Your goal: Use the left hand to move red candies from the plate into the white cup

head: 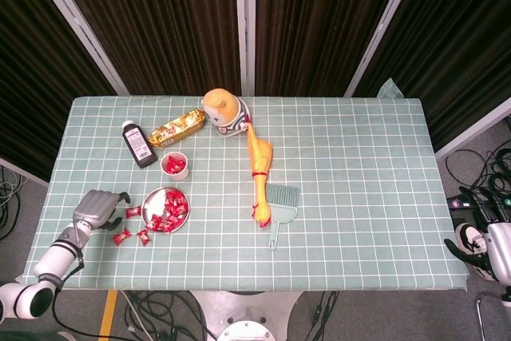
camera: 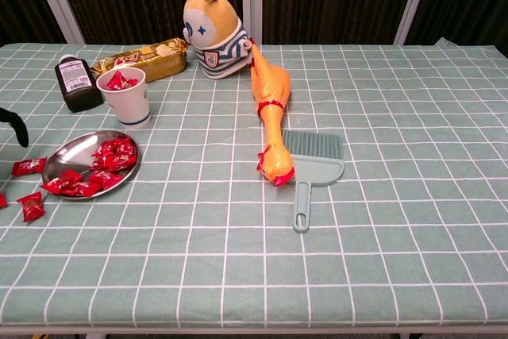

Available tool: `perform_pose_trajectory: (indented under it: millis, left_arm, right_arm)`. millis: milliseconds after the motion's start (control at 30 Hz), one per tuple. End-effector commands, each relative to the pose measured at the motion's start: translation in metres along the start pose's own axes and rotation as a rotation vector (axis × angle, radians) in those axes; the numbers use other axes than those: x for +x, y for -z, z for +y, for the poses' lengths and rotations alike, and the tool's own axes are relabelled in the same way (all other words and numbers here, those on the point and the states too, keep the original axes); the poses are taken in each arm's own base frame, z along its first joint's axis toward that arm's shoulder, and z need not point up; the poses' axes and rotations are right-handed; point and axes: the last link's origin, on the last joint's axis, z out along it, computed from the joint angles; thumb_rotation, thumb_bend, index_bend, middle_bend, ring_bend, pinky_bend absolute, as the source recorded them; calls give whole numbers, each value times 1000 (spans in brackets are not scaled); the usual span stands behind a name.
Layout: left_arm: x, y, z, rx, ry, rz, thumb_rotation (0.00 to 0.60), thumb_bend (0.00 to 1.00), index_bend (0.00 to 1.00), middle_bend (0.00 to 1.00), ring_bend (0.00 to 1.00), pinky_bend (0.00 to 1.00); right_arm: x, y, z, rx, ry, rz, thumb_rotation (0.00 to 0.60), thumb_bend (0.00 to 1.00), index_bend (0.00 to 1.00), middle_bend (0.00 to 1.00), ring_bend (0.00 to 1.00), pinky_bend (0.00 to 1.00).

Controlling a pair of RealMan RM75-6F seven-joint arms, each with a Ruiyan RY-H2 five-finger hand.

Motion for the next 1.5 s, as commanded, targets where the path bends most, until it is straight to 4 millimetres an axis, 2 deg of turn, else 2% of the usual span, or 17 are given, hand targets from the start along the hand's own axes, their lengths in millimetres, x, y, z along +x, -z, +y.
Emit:
perform_pose_trajectory:
  millis: [33, 133, 300, 967, 1300, 1400, 1500]
  left_arm:
    - [-1, -4, 6, -4, 29, 69, 600, 351, 420, 1000, 995, 1000]
    - [-5, -12, 9, -4, 36, 83, 600, 322, 468, 1000, 996, 1000]
    - [-12, -23, 13, 0, 37, 63, 600, 319, 484, 1000, 996, 1000]
    - [-28, -27, 9, 40, 57, 51, 600, 318, 503, 1000, 993, 1000]
    - [-31, -31, 6, 46, 69, 74, 600, 312, 614, 1000, 996, 1000]
    - [-25, -30, 3, 48, 82, 88, 600, 312, 620, 1000, 996, 1000]
    - [-5, -26, 0, 47, 132, 157, 600, 313, 620, 1000, 996, 1000]
  right_arm:
    - [0, 0, 0, 0, 0, 1, 600, 101, 110, 248, 83, 349]
    - [0, 1, 1, -1, -2, 0, 600, 101, 110, 248, 83, 349]
    - [1, 2, 2, -6, -1, 3, 600, 101, 110, 248, 83, 349]
    - [1, 2, 2, -9, 1, -1, 600, 101, 110, 248, 84, 351]
    - [2, 2, 1, -11, 3, -1, 600, 101, 110, 248, 83, 352]
    - [2, 2, 1, -9, 3, 0, 600, 101, 110, 248, 83, 352]
    - [2, 2, 1, -9, 3, 1, 600, 101, 110, 248, 83, 351]
